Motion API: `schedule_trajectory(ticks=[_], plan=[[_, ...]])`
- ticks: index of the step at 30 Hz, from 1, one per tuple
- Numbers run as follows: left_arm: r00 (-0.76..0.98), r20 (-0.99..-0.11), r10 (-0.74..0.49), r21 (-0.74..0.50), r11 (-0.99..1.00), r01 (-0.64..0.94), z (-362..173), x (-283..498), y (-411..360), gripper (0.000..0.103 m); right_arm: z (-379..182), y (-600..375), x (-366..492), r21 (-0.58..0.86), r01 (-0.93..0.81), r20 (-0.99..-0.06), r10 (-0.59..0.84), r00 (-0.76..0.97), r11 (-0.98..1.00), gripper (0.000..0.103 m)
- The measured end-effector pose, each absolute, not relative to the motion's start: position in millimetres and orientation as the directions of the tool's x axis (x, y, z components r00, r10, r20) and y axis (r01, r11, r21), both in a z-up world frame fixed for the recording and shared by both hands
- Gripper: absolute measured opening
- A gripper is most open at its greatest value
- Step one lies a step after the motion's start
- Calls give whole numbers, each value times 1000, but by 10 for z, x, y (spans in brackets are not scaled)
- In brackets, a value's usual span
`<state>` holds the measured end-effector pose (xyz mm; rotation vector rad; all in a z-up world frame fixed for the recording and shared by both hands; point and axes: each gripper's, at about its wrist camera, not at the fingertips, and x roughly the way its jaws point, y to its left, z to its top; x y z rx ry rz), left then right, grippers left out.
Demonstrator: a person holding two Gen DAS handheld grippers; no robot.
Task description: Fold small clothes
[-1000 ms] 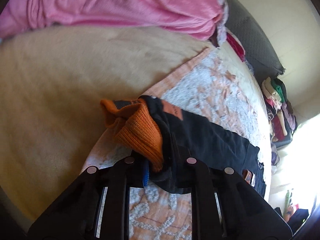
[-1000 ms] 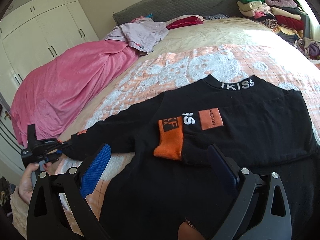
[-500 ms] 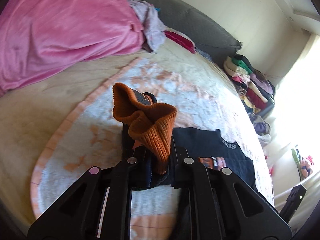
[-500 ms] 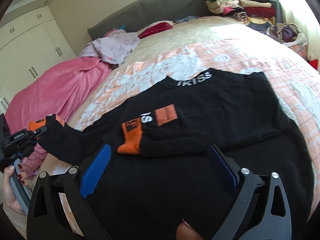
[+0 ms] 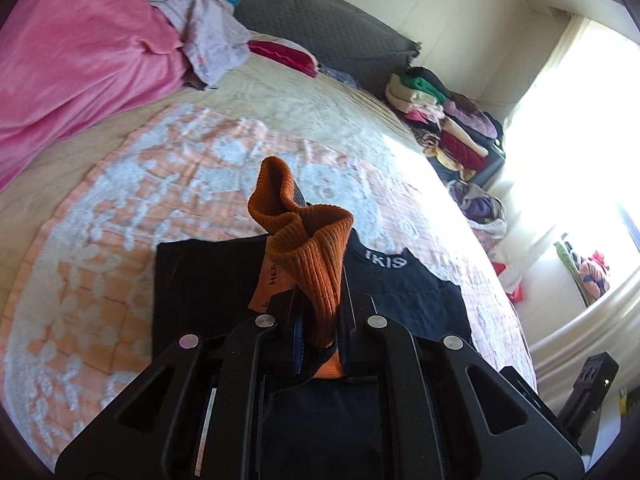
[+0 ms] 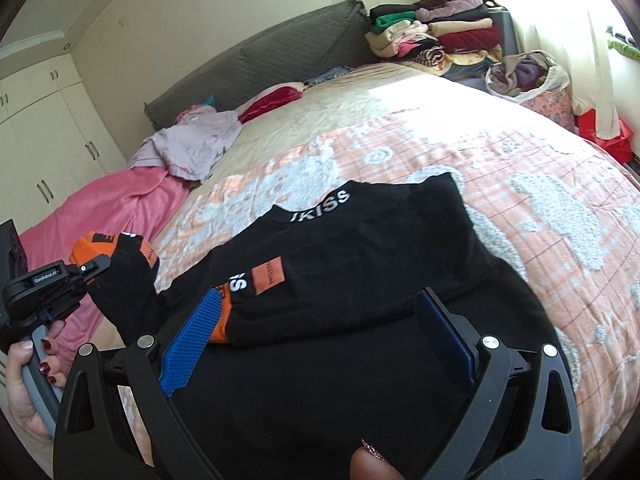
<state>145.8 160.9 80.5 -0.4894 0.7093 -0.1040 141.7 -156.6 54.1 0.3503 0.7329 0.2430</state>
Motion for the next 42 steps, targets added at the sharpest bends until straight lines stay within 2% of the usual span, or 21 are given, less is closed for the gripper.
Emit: schedule_trajectory(ticks=[21, 24, 28, 29, 33, 34, 42], plan=[[651, -627, -427, -439, 885, 157, 482, 1766, 766, 6, 330, -1974, 1481, 361, 79, -659, 194, 727, 929, 96], [623, -637, -454, -432, 880, 199, 432, 1779, 674, 11, 300, -1994, 1491, 361, 92, -664, 187, 724, 928, 96], [594, -642, -485, -437, 868, 236, 382, 1772, 584, 11, 283, -1990, 1508, 348, 100, -670, 173, 722, 932, 96], [590, -643, -489, -437, 866, 242, 381, 1771, 572, 12, 276, -1988, 1511, 350, 102, -672, 173, 720, 931, 96], [575, -646, -503, -451, 859, 244, 377, 1779, 590, 34, 253, -1951, 1531, 348, 97, -678, 178, 713, 933, 96], [579, -646, -498, -448, 861, 241, 385, 1778, 610, 35, 244, -1927, 1538, 347, 89, -680, 185, 709, 934, 96], [618, -686, -384, -383, 913, 142, 393, 1813, 912, 64, 116, -1473, 1619, 368, -42, -702, 307, 643, 929, 96]])
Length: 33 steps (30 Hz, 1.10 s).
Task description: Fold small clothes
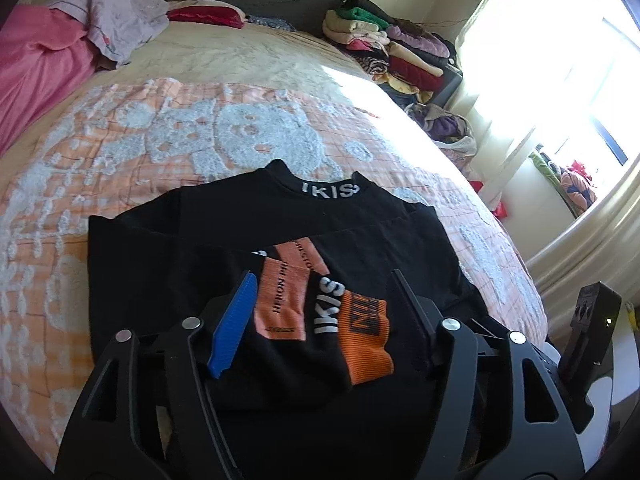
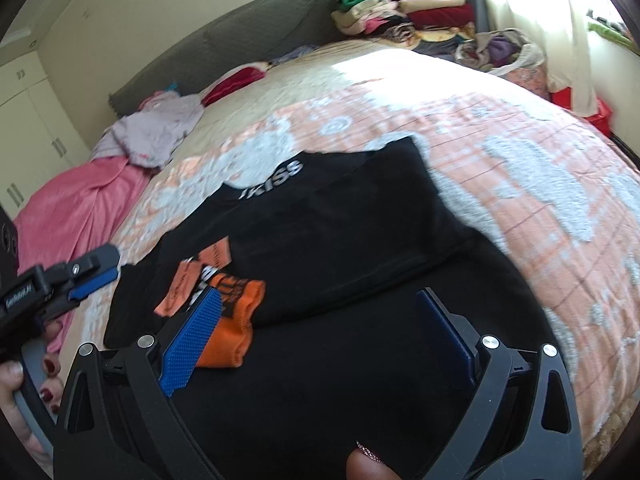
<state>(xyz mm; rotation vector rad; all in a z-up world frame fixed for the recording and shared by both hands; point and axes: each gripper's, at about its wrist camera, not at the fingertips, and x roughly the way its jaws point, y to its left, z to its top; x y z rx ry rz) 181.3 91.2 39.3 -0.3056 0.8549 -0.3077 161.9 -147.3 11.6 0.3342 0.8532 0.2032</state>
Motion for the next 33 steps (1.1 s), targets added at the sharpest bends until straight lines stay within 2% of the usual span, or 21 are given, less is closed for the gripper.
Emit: schedule_trajectory(ticks=[2, 4, 7, 9, 13, 15, 16, 17, 19, 24, 33], plan=[[632, -699, -333, -350, 931, 104, 382, 1828, 1002, 68, 59, -1298, 1676, 381, -97, -709, 358, 608, 919, 92], [632, -710, -310, -341, 937, 77, 350, 1832, 1097, 68, -11, -1139, 1739, 381, -129, -726, 383, 572, 915, 82], [636, -712, -296, -341, 938, 55, 336, 1822, 1181, 69, -85, -944, 1838, 343, -151, -750, 367, 550, 927, 82], [641, -716, -276, -329, 943, 39, 334, 1814, 1233, 76, -145, -849, 1903, 323, -161, -762, 357, 540, 933, 81], [661, -710, -244, -315, 949, 12, 377, 1804, 1330, 77, -249, -702, 1970, 290, -199, -776, 352, 524, 936, 59], [672, -704, -230, -312, 950, -1, 401, 1792, 1386, 79, -241, -643, 1987, 296, -229, -765, 374, 525, 927, 40], [679, -699, -222, -312, 950, -12, 417, 1786, 1431, 79, -236, -620, 1988, 305, -242, -759, 389, 522, 921, 31], [683, -698, -215, -312, 950, -21, 428, 1783, 1465, 79, -234, -596, 1987, 298, -251, -757, 388, 526, 921, 29], [692, -693, -204, -318, 947, -39, 450, 1780, 1553, 79, -206, -565, 1984, 277, -268, -748, 383, 542, 923, 10], [713, -680, -172, -329, 940, -88, 496, 1757, 1754, 79, -45, -617, 2014, 325, -299, -694, 441, 569, 897, 8], [735, -666, -129, -366, 915, -171, 521, 1685, 2121, 79, 452, -786, 2161, 282, -346, -629, 445, 638, 895, 8]])
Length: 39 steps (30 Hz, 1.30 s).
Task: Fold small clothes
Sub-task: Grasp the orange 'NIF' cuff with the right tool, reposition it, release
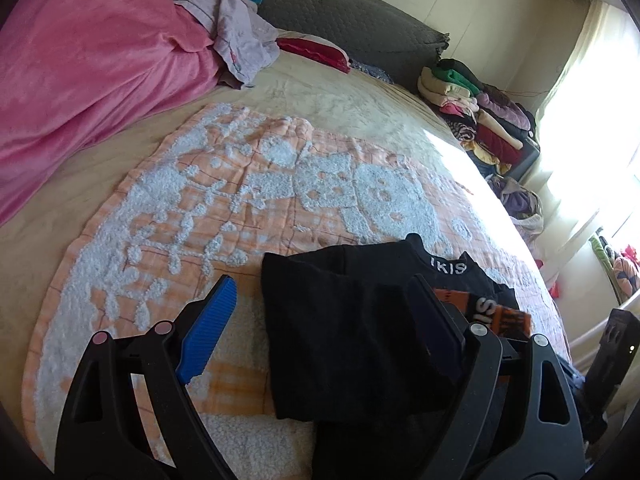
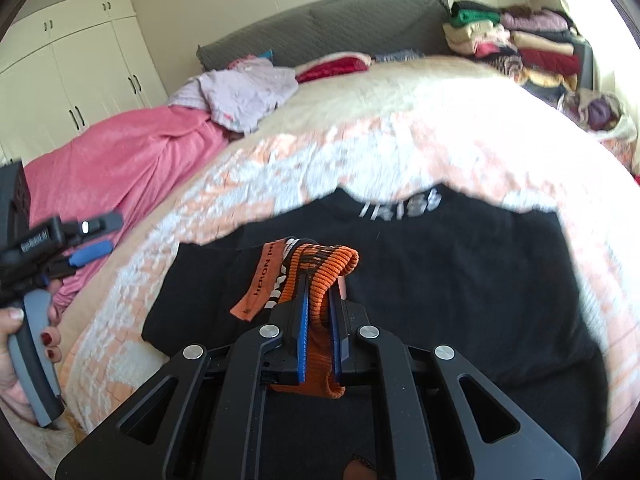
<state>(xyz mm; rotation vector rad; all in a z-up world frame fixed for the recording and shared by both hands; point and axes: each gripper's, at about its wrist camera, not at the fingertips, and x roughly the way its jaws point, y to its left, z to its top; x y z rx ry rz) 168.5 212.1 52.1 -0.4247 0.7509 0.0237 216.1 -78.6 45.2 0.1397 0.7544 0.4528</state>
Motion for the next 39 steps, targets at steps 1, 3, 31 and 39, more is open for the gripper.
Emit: schedule_trajectory(ticks=[1, 3, 31, 39], plan=[[735, -667, -123, -367, 913, -179, 513, 1678, 2154, 79, 508, -839, 2189, 271, -343, -623, 435, 650, 900, 8], [733, -669, -119, -377, 905, -197, 500, 1671, 2218, 79, 584, -949, 2231, 243, -328, -617, 407, 673, 913, 8], [672, -734, -94, -179, 982, -57, 162, 2007, 1334, 79, 278, -1756, 2361, 110, -148, -680, 183, 710, 983, 7], [667, -733, -133, -167, 986, 13, 70, 2059, 1087, 79, 137, -1817, 2362, 56, -89, -707, 103, 700, 994, 11]])
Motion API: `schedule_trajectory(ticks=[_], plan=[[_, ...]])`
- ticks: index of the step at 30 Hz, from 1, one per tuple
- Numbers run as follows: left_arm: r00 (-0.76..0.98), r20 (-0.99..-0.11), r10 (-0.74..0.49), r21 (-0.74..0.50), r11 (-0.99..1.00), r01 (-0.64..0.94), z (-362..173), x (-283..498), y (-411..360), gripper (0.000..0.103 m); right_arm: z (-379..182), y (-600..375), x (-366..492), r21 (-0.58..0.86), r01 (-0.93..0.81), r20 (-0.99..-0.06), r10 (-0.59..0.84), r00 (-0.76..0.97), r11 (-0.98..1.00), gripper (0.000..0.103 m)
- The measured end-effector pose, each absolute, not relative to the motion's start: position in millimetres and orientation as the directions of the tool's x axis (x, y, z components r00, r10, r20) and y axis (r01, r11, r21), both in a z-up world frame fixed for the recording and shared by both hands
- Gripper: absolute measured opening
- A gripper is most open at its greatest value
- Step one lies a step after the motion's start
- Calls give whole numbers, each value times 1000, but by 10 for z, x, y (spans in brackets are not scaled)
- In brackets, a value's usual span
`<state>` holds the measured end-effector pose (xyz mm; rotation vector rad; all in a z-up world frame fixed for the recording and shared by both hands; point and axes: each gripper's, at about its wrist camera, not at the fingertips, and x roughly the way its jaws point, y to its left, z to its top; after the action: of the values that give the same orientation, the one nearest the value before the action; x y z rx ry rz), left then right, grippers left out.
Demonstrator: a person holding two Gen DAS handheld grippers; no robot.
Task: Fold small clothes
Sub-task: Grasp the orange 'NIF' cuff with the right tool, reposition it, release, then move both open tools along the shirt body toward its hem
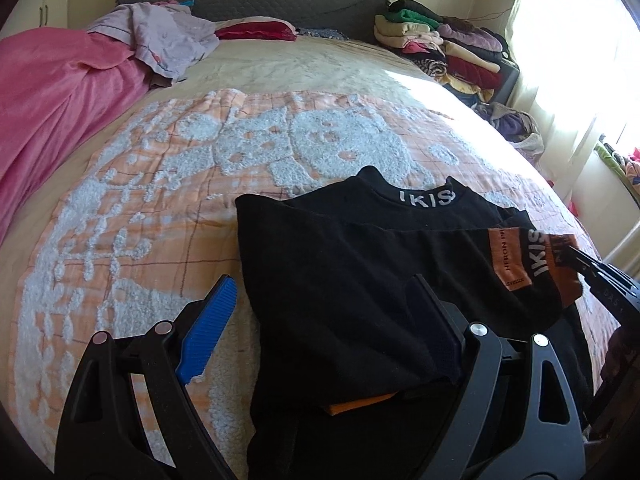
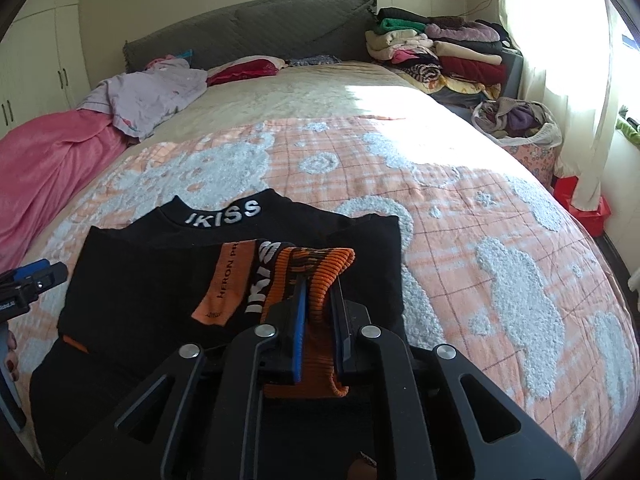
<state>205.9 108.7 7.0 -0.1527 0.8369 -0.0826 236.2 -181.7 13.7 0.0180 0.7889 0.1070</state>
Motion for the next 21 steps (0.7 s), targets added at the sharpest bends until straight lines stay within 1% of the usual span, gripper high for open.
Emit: schedule_trajectory(ticks=[4, 6, 8, 10, 11, 13, 14, 16, 18, 19, 21], plan=[[665, -735, -135, -156, 987, 28, 44, 2085, 1012, 79, 109, -1900, 2323, 38, -50, -701, 62, 710, 998, 14], [659, -739, -139, -157, 987, 33, 22, 2099, 987, 75, 105, -1905, 2300, 56, -59, -702, 82, 707, 997, 14], [654, -743, -144, -152, 987, 44, -6, 2121, 950, 75, 105, -1857, 2271, 63, -86, -702, 105, 704, 994, 14], [646, -749, -149, -150, 987, 53, -44, 2137, 913, 74, 96, -1770, 2254, 72, -118, -705, 135, 696, 990, 17], [637, -755, -155, -151, 987, 61, -66, 2145, 894, 73, 93, -1726, 2248, 78, -130, -707, 147, 692, 988, 18], [603, -785, -143, -127, 989, 69, -153, 2162, 846, 72, 80, -1616, 2236, 89, -163, -713, 178, 679, 983, 20], [563, -816, -128, -105, 992, 72, -250, 2182, 821, 72, 75, -1559, 2231, 87, -176, -716, 185, 674, 980, 20], [514, -848, -133, -107, 991, 81, -405, 2196, 827, 71, 74, -1428, 2207, 82, -216, -720, 208, 662, 973, 21], [518, -843, -147, -124, 989, 77, -440, 2162, 863, 71, 90, -1332, 2189, 97, -253, -721, 244, 648, 962, 24], [517, -844, -143, -118, 990, 82, -427, 2151, 860, 71, 98, -1296, 2186, 105, -264, -722, 256, 642, 959, 26], [517, -844, -141, -115, 990, 84, -408, 2138, 862, 70, 117, -1200, 2182, 93, -287, -723, 263, 639, 953, 28]])
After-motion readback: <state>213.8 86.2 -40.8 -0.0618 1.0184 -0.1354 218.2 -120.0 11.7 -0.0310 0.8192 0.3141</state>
